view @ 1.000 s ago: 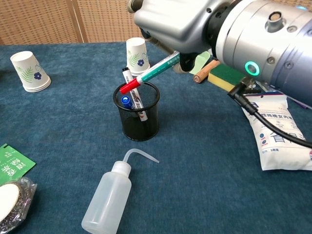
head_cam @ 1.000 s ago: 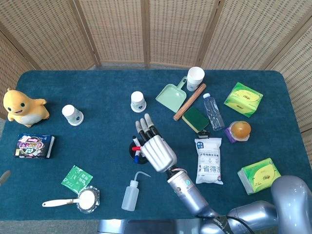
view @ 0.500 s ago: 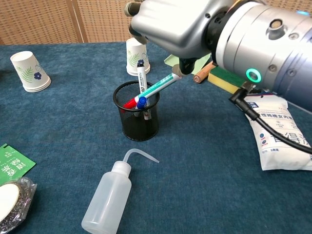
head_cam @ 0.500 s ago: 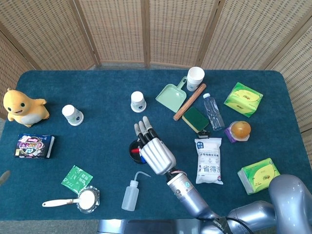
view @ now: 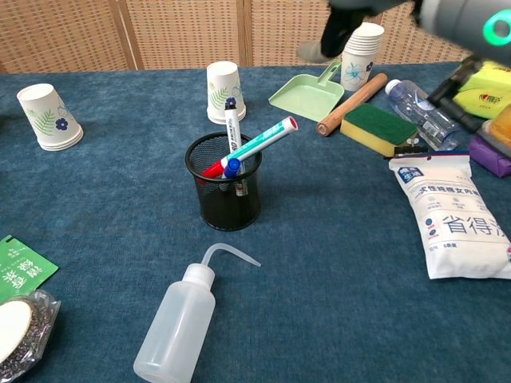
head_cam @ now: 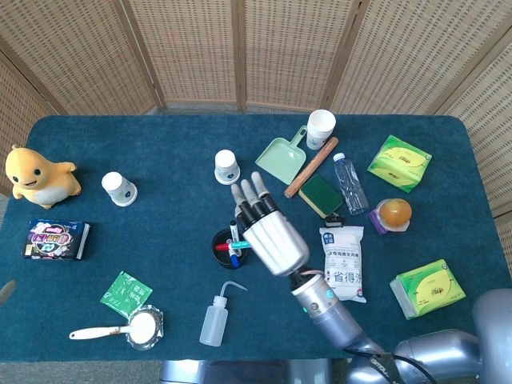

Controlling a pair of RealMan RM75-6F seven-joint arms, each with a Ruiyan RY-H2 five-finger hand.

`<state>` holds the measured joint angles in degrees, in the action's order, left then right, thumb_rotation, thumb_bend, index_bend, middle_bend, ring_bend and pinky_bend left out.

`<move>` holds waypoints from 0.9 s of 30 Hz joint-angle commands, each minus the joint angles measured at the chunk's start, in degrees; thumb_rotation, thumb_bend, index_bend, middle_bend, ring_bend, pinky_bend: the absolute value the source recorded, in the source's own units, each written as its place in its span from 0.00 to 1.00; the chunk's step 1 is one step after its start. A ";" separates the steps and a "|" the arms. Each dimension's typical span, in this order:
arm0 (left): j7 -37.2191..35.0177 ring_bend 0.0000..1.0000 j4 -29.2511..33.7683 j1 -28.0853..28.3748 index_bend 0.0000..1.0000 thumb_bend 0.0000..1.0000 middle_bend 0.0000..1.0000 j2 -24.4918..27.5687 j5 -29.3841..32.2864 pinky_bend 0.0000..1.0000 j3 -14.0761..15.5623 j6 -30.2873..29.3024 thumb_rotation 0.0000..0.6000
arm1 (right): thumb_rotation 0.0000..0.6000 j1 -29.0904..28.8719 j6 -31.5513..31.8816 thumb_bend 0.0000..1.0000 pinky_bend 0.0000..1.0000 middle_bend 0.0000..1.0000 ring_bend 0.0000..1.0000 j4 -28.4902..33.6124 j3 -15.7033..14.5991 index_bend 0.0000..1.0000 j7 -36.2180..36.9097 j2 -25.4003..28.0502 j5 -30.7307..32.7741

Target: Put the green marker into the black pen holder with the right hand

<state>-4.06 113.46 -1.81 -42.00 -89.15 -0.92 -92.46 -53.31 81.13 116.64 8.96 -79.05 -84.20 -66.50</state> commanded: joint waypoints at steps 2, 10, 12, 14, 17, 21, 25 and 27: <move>0.44 0.00 0.26 0.05 0.14 0.28 0.00 -0.06 -0.29 0.00 0.16 0.21 1.00 | 1.00 8.60 5.00 0.16 0.12 0.07 0.00 -3.62 -0.44 0.24 22.26 10.35 -8.33; 1.59 0.00 0.75 0.30 0.14 0.28 0.00 -0.14 -0.52 0.00 0.43 0.95 1.00 | 1.00 18.32 7.58 0.05 0.13 0.09 0.02 -11.34 -0.99 0.24 44.26 19.01 -7.83; 1.93 0.00 0.85 0.28 0.14 0.28 0.00 -0.23 -1.00 0.00 0.59 0.95 1.00 | 1.00 19.72 6.89 0.05 0.13 0.09 0.02 -12.07 -1.80 0.24 46.25 19.45 -7.94; 2.08 0.00 0.94 0.28 0.14 0.28 0.00 -0.28 -1.29 0.00 0.72 1.02 1.00 | 1.00 20.47 6.18 0.05 0.13 0.08 0.02 -12.62 -2.39 0.24 47.25 19.35 -8.43; 2.38 0.00 1.07 0.28 0.14 0.28 0.00 -0.37 -1.36 0.00 0.76 1.01 1.00 | 1.00 21.11 5.17 0.04 0.13 0.08 0.02 -13.01 -2.76 0.24 48.22 18.27 -8.91; 2.49 0.00 1.13 0.29 0.14 0.28 0.00 -0.43 -1.44 0.00 0.80 1.03 1.00 | 1.00 21.12 3.61 0.03 0.13 0.08 0.02 -13.60 -3.27 0.24 47.88 15.80 -10.19; 2.35 0.00 1.09 0.44 0.14 0.28 0.00 -0.36 -1.08 0.00 0.74 1.32 1.00 | 1.00 20.58 2.16 0.03 0.13 0.08 0.02 -15.16 -2.71 0.24 46.49 12.32 -10.72; 1.86 0.00 0.92 0.43 0.14 0.28 0.00 -0.23 -0.94 0.00 0.69 1.26 1.00 | 1.00 20.55 1.12 0.03 0.13 0.08 0.02 -16.85 -2.16 0.24 46.55 10.84 -9.48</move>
<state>-2.02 114.46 -1.39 -42.30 -90.16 -0.20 -91.17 -32.63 83.17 101.28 6.26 -32.18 -72.00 -76.70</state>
